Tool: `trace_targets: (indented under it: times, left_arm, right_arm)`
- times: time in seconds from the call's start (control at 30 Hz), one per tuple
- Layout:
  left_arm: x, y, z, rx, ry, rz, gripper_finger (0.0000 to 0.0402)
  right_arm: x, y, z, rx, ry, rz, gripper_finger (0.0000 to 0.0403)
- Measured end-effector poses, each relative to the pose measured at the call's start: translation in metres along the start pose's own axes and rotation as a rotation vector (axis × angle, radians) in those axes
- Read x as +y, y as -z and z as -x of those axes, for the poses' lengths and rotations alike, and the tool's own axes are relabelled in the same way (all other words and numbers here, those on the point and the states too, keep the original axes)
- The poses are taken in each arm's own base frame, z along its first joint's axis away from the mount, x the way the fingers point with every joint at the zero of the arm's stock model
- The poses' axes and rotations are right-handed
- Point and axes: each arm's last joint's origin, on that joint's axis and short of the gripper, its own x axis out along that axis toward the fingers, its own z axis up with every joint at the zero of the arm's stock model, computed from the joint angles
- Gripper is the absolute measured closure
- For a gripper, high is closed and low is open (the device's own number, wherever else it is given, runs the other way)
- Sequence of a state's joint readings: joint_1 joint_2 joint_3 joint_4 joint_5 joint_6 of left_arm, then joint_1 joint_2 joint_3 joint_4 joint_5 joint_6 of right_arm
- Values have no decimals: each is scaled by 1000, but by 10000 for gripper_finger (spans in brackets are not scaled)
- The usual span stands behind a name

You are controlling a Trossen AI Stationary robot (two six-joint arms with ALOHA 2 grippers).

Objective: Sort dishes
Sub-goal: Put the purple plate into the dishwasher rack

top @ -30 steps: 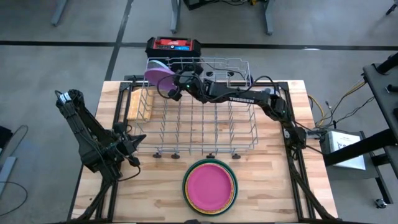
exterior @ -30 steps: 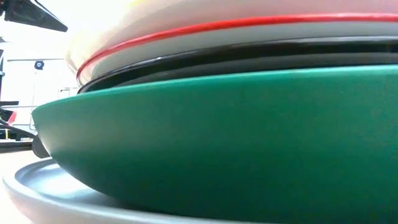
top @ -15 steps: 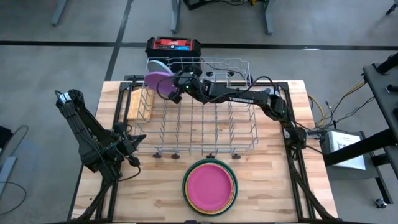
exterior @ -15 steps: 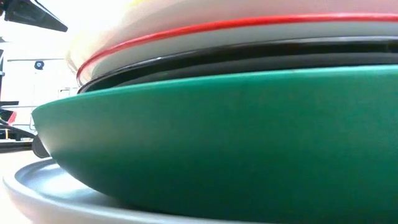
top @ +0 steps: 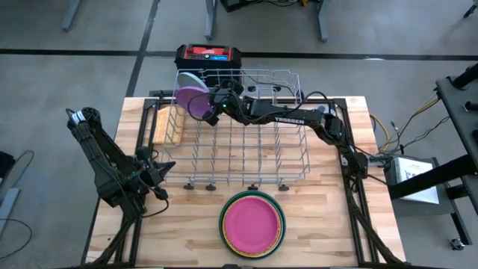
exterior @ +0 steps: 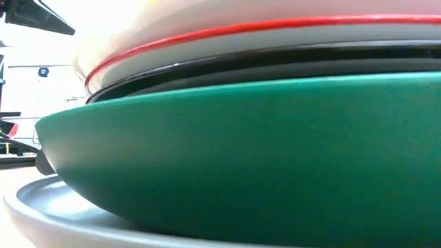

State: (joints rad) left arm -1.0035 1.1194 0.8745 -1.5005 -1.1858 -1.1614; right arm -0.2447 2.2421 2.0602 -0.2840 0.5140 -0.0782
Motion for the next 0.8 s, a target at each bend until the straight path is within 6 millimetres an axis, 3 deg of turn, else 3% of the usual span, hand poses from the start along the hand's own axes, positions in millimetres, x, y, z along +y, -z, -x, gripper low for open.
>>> trace_targets:
  times: [0.8]
  left_arm:
    - [0,0,0,-1,1,3,401]
  right_arm:
    - [0,0,0,1,0,0,270]
